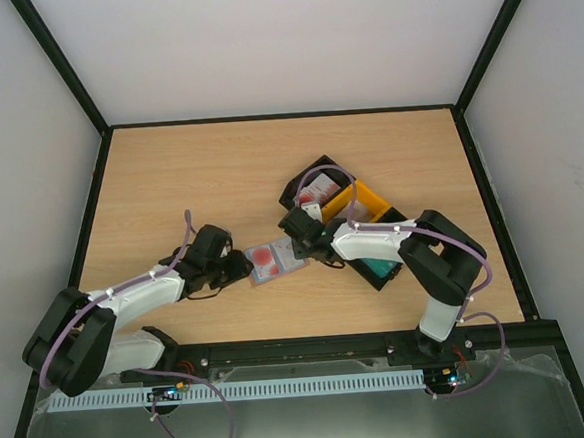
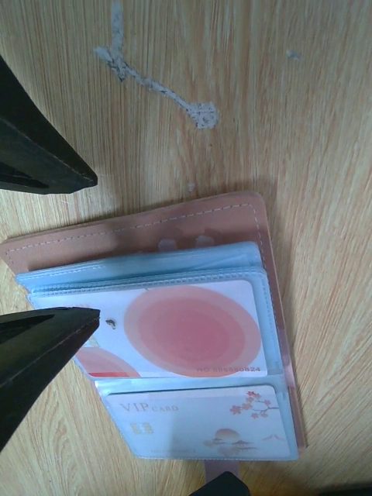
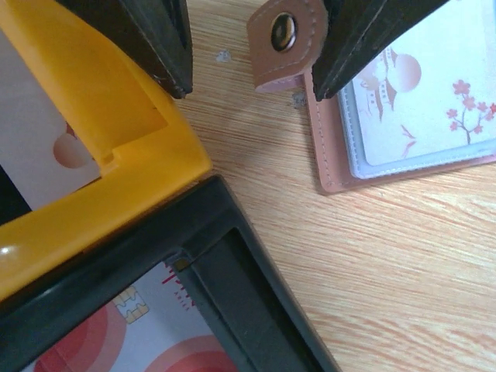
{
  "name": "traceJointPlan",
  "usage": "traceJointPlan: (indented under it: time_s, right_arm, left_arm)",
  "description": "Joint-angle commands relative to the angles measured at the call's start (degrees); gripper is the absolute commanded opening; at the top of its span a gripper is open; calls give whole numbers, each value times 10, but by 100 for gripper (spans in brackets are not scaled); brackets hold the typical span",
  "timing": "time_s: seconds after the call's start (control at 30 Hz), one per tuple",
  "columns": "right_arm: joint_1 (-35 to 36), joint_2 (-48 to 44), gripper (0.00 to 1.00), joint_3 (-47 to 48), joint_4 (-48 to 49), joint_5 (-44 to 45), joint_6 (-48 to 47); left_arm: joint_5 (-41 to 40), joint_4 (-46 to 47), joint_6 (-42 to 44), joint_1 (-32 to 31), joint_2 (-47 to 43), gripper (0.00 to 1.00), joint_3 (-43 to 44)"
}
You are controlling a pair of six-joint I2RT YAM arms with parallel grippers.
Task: Put the credit cards into the card holder
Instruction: Close the card holder at the center of the board.
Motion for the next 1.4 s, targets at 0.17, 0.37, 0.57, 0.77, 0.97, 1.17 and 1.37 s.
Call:
traceJointPlan:
  time_s: [0.17,0.37,0.57,0.77,0.97,1.17,1.37]
  right_arm:
    - [-4,15,34,16,-11,3,-16]
    - [-4,15,3,22,-26,14,-11]
    - [-4,-30,2,33,-33,-7,-11]
    - [-4,-69,2,49,-42,-59,-21]
    - [-3,-77,2,56,-16,-184,-14]
    - [-2,-87,2,35,57,-292,27]
    - [13,-76,2,0,152,-346,88]
  left_arm:
    - [0,-7,1,5,-8,43,-8]
    - [-6,-11,2,7,-13,43,-13]
    - [-45,-30,-4,15,-15,33,-21]
    - [-16,-1,-3,23,-4,24,-37]
    - [8,18,3,23,25,22,-29]
    - [28,36,11,23,68,19,-25]
    - [48,64,10,22,89,16,-26]
